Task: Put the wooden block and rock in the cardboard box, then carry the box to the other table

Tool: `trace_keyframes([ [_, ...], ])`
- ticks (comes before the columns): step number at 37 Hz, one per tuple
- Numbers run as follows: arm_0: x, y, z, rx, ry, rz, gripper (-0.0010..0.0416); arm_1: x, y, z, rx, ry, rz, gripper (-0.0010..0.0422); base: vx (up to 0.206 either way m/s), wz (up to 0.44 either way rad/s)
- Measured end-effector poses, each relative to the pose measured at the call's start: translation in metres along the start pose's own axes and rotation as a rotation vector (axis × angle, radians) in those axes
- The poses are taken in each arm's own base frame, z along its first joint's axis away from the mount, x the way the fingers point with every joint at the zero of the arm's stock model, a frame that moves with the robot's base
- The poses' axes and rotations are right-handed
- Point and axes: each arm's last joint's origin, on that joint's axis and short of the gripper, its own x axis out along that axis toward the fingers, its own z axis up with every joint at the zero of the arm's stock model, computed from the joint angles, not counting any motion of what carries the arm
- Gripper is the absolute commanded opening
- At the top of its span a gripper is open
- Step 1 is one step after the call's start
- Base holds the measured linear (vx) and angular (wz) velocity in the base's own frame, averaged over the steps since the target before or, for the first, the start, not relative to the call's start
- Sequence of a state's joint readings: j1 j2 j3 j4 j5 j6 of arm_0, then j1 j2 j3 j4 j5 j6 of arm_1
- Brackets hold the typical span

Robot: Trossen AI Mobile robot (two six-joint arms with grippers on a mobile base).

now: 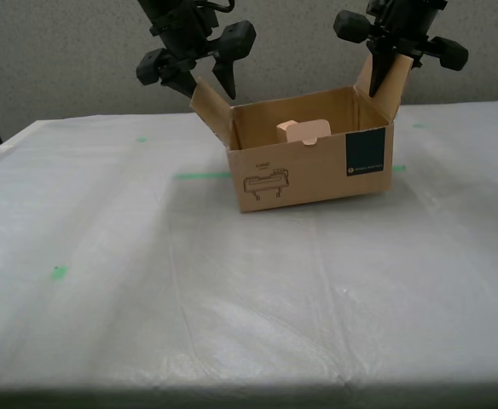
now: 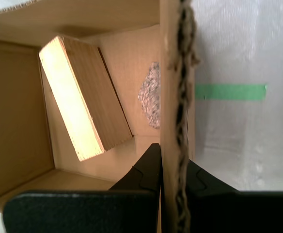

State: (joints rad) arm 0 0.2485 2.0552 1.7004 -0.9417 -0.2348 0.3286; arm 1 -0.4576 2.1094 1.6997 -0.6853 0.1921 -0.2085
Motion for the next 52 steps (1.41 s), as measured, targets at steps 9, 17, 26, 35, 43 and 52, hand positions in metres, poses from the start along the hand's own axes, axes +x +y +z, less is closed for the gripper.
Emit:
trace_keyframes([
  [9, 0.0001, 0.0007, 0.001, -0.004, -0.011, 0.004, 0.0002, 0.0, 0.0, 0.0, 0.0, 0.0, 0.0, 0.029, 0.0, 0.0],
  [17, 0.0, 0.001, 0.002, -0.006, -0.022, 0.007, 0.0002, 0.0, 0.0, 0.0, 0.0, 0.0, 0.0, 0.0293, 0.0, 0.0],
  [26, 0.0, 0.0018, 0.0041, -0.008, -0.043, 0.015, 0.0005, 0.0001, 0.0, -0.0001, 0.0, 0.0, 0.0, 0.0293, 0.0, 0.0],
  [35, 0.0, 0.0018, 0.0043, -0.004, -0.045, 0.015, 0.0075, 0.0, 0.0024, 0.0004, 0.002, -0.016, 0.08, 0.0293, 0.0, 0.0],
  [43, -0.0004, 0.0021, 0.0047, -0.005, -0.048, 0.017, 0.018, 0.0, 0.0032, -0.0004, 0.002, -0.01, 0.093, 0.0293, 0.0, 0.0],
  [52, -0.0003, 0.0019, 0.0047, -0.005, -0.048, 0.017, 0.0337, -0.0001, 0.0033, -0.0011, 0.001, -0.003, 0.095, 0.0293, 0.0, 0.0],
])
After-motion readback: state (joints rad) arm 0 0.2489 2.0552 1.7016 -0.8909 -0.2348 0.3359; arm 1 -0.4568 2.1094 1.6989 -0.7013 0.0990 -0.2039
